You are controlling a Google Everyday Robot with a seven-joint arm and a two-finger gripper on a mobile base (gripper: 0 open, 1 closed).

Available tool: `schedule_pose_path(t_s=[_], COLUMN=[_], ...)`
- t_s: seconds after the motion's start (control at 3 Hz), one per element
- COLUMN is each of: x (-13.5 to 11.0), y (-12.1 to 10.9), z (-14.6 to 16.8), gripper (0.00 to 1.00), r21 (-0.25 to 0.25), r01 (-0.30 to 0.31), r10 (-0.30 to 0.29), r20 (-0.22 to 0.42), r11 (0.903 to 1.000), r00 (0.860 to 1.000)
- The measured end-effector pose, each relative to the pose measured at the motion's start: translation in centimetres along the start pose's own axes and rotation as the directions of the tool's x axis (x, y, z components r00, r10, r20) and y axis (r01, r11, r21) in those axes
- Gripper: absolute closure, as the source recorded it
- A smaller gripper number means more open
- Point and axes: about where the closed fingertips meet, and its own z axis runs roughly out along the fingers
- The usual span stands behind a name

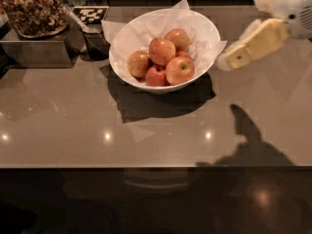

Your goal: Pick apple from white bowl

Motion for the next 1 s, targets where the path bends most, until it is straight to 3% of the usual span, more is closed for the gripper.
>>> schedule_pose_path(t_s=[0.33, 1.0], x=[-4.1, -3.2], y=[1.2, 1.0], z=[8.0, 9.8], gripper=[0.00, 0.03], r21=[-0.023, -0.015], r01=[-0.004, -0.028], r10=[0.005, 0.029], r20=[0.056, 0.026], r11=[0.9997, 0.9995], r00=[0.998, 0.999])
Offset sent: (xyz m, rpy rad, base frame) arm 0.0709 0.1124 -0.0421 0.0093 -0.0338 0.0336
